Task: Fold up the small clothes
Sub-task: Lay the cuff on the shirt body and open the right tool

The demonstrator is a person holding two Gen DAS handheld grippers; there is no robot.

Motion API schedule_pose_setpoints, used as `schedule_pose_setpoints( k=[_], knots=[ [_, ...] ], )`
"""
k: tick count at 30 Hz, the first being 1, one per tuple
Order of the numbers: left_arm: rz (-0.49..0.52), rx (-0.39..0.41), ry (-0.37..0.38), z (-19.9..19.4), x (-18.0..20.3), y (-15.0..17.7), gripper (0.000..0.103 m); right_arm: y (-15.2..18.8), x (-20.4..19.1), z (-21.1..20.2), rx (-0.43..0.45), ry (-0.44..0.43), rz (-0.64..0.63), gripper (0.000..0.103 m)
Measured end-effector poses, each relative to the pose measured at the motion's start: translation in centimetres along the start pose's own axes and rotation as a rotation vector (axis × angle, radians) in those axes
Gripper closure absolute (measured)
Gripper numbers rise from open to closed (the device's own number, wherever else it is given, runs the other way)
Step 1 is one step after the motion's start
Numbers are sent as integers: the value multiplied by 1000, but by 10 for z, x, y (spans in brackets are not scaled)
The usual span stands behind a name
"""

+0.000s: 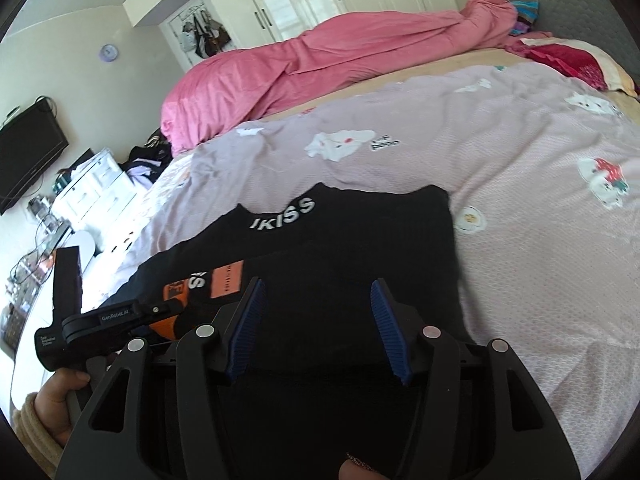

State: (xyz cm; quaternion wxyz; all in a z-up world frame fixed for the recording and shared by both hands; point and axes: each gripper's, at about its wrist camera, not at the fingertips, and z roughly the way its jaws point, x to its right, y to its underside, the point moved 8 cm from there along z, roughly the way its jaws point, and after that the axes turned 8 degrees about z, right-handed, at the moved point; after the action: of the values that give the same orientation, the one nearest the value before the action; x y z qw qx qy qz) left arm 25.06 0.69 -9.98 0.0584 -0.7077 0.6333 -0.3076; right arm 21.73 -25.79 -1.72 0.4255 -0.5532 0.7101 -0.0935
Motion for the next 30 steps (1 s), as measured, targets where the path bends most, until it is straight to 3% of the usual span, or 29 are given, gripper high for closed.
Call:
schedule_pose_setpoints(
  k=[1,5,13,22,27,30],
  knots=[
    [6,5,-8,-1,-2,-1,94,-1,2,0,0,1,5,49],
    [55,38,-6,-8,3,-6,99,-4,12,-4,16,16,21,49],
    [184,194,-27,-55,26,-32,99,-8,26,-13,44,45,21,49],
    [158,162,-134,-54,-8,-22,98,-3,19,-4,20,72,-16,49],
    [158,179,-160,-67,-15,-17,98,5,2,9,-22,78,-78,49],
    [193,162,-139,-65,-3,-15,94,10,-7,20,-44,85,-113,49]
  ],
)
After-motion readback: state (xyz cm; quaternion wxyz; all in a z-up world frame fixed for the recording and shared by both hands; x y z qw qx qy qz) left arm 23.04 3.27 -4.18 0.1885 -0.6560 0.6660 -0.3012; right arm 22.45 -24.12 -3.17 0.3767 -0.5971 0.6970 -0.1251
